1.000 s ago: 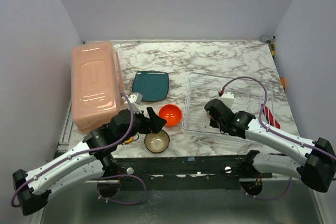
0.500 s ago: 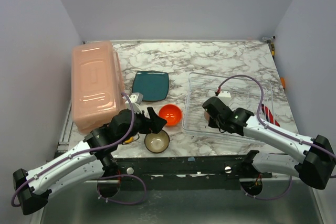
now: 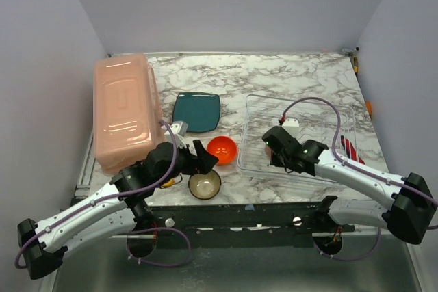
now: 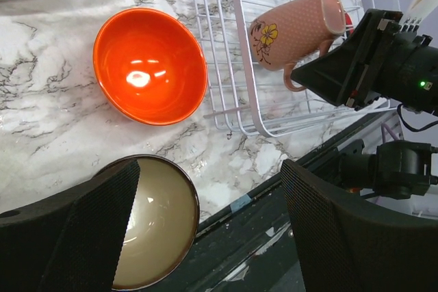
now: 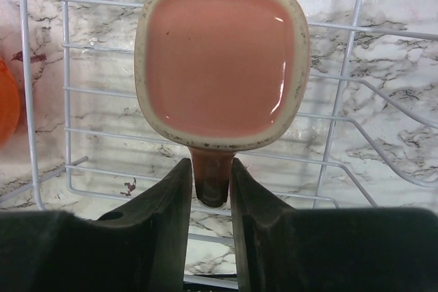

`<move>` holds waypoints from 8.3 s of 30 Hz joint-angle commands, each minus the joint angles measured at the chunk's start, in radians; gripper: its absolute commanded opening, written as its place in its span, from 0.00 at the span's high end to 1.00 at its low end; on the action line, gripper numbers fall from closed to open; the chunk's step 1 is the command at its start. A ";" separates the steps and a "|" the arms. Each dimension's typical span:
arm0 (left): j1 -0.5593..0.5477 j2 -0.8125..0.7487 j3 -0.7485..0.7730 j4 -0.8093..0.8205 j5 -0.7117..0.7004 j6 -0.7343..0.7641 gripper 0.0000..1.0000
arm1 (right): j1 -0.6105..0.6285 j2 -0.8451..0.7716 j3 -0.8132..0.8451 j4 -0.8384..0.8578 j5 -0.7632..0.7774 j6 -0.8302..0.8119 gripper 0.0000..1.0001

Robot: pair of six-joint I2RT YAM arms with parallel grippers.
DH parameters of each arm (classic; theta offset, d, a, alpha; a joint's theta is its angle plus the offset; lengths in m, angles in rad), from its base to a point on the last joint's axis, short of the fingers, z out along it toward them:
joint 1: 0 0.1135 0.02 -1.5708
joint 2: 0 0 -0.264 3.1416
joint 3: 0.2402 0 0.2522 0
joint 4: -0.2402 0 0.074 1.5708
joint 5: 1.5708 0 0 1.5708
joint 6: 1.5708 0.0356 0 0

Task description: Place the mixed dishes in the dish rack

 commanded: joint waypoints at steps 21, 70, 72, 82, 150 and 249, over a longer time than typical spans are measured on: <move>0.095 0.460 0.221 -0.150 -0.031 0.051 0.13 | 0.002 -0.291 0.004 0.128 -0.083 -0.168 0.28; 0.296 0.339 0.294 -0.089 0.093 0.182 1.00 | 0.001 -0.304 0.100 0.224 -0.425 -0.229 0.00; 0.322 0.265 0.271 -0.023 0.245 0.151 1.00 | 0.002 -0.291 0.101 0.286 -0.569 -0.226 0.00; 0.383 0.156 0.160 0.294 0.603 -0.117 1.00 | 0.002 -0.265 0.022 0.756 -0.988 -0.036 0.00; 0.386 0.216 0.133 0.273 0.583 -0.116 1.00 | 0.002 -0.170 0.039 0.759 -0.744 0.107 0.34; 0.387 0.164 0.481 -0.047 -0.119 0.696 0.17 | 0.002 0.636 0.561 0.005 0.239 -0.579 0.74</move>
